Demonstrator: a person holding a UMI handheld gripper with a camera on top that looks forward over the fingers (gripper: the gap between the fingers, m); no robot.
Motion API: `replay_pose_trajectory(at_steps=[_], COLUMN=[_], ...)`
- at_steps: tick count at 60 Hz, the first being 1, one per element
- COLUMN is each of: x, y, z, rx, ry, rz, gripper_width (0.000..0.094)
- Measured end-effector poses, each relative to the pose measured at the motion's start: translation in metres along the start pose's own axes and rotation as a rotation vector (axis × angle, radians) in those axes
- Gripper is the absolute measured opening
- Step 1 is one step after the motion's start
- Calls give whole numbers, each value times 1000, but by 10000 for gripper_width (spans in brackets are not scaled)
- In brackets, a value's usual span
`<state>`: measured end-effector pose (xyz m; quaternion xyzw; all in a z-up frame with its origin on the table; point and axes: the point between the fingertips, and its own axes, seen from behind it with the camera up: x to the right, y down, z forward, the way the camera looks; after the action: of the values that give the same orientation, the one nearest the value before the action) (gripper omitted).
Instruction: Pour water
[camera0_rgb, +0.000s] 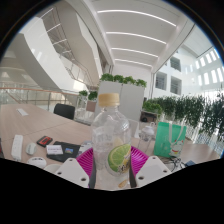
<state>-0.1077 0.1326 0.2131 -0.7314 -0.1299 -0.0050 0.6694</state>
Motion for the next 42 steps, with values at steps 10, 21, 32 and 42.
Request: replay_pose_trajectory(at_steps=[10, 21, 32, 42], x=[13, 21, 22, 19], y=[66, 126, 118, 129], z=[-2, -4, -1, -11], rx=[2, -56, 4, -117], ry=[-25, -47, -78, -96], rz=[118, 216, 234, 157], gripper_width=[468, 477, 488, 631])
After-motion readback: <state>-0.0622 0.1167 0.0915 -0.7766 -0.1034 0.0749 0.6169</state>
